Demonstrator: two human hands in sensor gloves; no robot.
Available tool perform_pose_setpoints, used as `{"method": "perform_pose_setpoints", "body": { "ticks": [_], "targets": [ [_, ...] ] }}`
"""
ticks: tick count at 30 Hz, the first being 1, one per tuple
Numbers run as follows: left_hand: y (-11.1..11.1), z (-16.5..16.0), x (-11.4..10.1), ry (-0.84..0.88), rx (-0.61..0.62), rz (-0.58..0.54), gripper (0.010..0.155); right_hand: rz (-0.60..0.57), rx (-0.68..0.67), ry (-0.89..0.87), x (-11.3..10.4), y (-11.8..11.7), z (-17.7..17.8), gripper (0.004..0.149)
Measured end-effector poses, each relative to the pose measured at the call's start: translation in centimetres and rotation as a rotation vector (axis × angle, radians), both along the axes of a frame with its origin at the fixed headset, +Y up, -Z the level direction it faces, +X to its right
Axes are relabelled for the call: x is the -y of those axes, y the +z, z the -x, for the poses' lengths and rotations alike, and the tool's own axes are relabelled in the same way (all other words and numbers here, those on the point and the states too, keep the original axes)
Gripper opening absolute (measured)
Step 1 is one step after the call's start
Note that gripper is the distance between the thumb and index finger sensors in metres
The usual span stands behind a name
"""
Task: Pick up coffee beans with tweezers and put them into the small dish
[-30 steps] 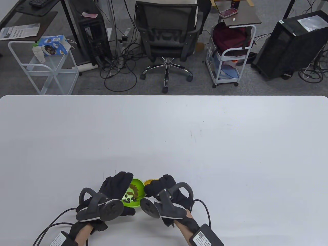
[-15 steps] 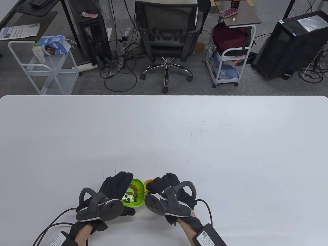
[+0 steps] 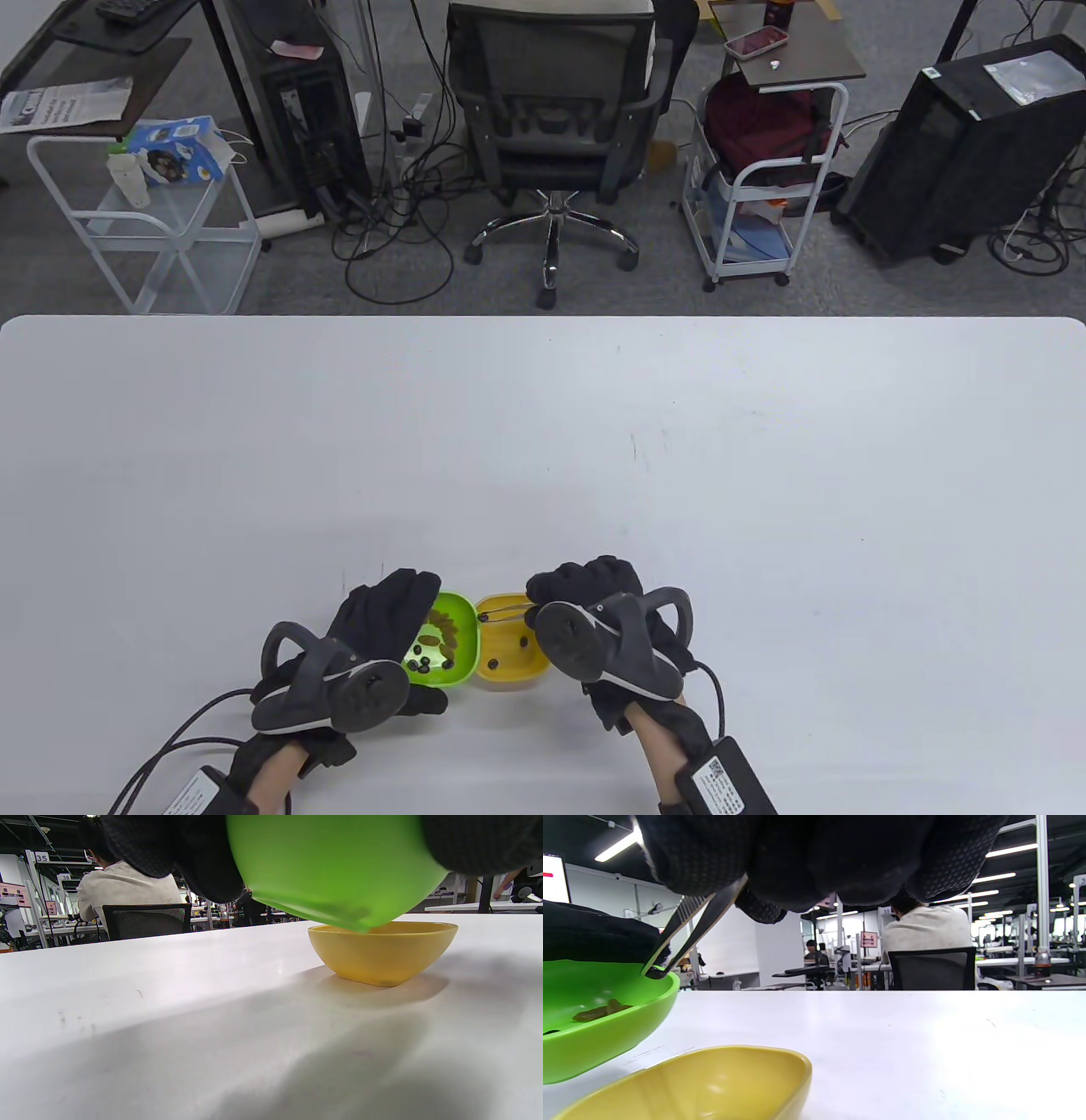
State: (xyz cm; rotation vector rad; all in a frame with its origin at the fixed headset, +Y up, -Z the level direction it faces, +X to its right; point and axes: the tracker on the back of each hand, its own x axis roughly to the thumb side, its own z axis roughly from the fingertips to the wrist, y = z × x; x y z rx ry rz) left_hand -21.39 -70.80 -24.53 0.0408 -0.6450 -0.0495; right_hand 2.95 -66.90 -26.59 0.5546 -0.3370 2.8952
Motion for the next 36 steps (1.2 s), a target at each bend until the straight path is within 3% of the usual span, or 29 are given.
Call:
{"method": "perform_pose_setpoints", "body": {
  "ticks": [23,36],
  "targets": [
    [0.0,0.1,-0.1,0.01,-0.002,0.001,0.115,0.02,0.037,-0.035,-0.1,-0.3,-0.9,0.044],
    [0.0,0.1,-0.1,0.007,-0.002,0.0,0.115,-0.04,-0.057,-0.022,-0.6,0.8,1.0,0.044]
  ]
}}
